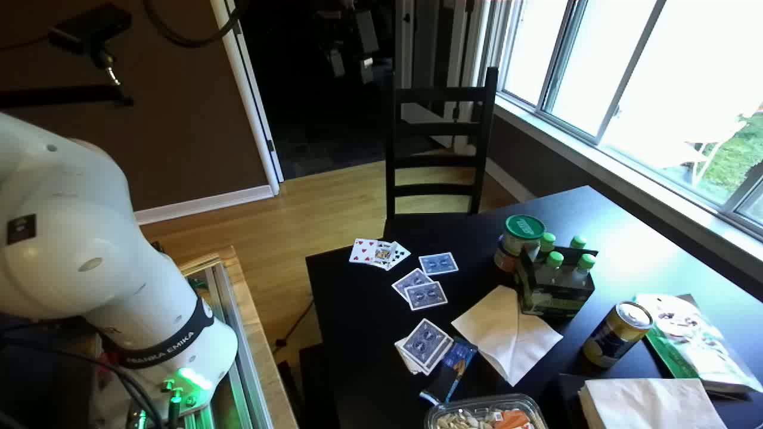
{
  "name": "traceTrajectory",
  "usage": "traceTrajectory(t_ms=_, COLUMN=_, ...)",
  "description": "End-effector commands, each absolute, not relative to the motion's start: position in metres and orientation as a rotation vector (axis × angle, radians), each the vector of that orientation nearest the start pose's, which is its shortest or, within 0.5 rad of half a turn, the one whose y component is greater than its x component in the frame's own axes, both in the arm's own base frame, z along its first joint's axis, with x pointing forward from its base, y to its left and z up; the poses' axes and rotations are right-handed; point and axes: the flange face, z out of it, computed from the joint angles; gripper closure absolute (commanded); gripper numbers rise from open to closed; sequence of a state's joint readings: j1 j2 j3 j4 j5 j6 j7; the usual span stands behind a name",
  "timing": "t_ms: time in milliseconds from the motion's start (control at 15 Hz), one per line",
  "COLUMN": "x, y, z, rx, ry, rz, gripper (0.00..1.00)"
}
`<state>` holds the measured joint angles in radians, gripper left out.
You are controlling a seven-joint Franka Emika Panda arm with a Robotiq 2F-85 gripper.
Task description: Move the small container with a green lid off the other small container and place it on the table
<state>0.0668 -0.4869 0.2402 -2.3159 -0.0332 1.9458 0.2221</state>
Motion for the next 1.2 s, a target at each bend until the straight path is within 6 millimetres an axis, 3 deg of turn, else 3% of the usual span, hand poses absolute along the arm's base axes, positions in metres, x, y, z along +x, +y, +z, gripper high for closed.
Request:
traceTrajectory(t_ms=0, x=0.398, y=0.135, z=0.531, rx=-3.245, ry=-0.121, rz=-0.221, gripper=0.0)
traceTrajectory(t_ms=333, x=0.398, y=0.135, z=0.531, rx=-3.245, ry=-0.121, rz=-0.221, gripper=0.0)
traceTrajectory(t_ms=467, x=0.421, y=0.124, z=0.523, rx=-3.236, ry=-0.021, rz=-0.301, gripper=0.0)
traceTrajectory(t_ms=800, x=0.473, y=0.064, z=0.472, rx=-3.19, ry=0.34, rz=-0.507, gripper=0.0)
traceTrajectory(t_ms=1000, x=0.5, y=0.025, z=0.431, rx=-3.177, ry=0.508, rz=-0.556, gripper=0.0)
traceTrajectory(t_ms=1133, x=0.513, y=0.01, z=0.398, rx=-3.172, ry=0.592, rz=-0.55, gripper=0.0)
